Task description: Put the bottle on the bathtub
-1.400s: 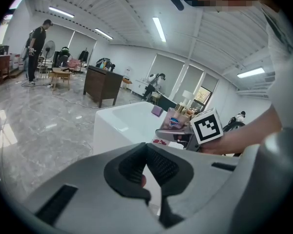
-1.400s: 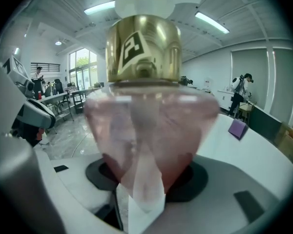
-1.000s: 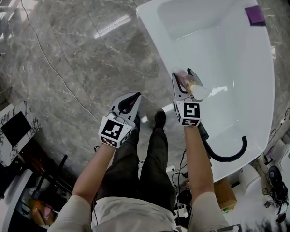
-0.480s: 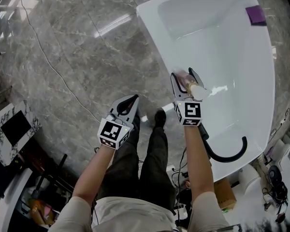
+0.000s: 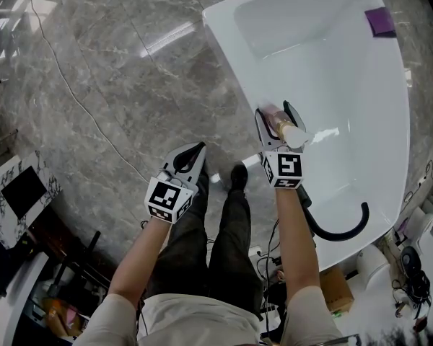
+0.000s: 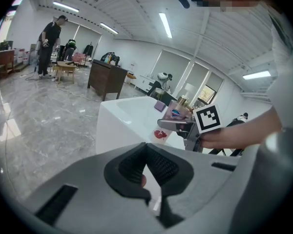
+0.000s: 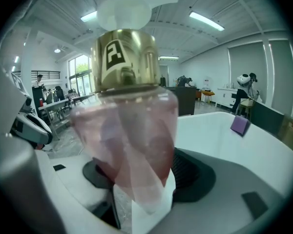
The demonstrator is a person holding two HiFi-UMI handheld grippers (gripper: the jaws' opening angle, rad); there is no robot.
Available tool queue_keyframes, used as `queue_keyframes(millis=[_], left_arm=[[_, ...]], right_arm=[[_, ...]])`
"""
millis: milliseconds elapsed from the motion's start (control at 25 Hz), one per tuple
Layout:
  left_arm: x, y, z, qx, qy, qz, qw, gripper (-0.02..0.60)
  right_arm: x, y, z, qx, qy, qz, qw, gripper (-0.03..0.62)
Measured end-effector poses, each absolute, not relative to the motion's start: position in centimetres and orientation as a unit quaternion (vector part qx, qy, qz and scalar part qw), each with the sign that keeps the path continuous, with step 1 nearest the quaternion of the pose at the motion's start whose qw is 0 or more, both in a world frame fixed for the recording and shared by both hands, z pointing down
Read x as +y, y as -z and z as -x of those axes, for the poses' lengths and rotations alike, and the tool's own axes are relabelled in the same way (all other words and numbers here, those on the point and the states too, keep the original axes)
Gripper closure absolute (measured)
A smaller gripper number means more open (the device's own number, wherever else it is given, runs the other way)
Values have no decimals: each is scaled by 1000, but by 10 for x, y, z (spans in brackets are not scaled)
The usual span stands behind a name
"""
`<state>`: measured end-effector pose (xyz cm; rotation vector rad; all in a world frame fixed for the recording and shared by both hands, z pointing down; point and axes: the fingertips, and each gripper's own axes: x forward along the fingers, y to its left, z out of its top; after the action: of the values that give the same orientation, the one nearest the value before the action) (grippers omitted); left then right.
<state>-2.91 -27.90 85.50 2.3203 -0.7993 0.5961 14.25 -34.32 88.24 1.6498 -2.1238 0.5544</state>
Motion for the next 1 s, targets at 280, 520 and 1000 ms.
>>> queue_keyframes(millis=[280, 520, 1000], left_arm=[[-273, -854, 28, -300, -227, -875, 305, 574], [-272, -850, 32, -301, -227, -875, 303, 574], [-255, -828, 31, -299, -224, -878, 298, 574]], right_arm=[[-341, -876, -144, -759, -199, -590, 188, 296], [-336, -868, -144, -757, -200, -595, 184, 288], [-311, -849, -154, -740, -211, -611, 187, 273]])
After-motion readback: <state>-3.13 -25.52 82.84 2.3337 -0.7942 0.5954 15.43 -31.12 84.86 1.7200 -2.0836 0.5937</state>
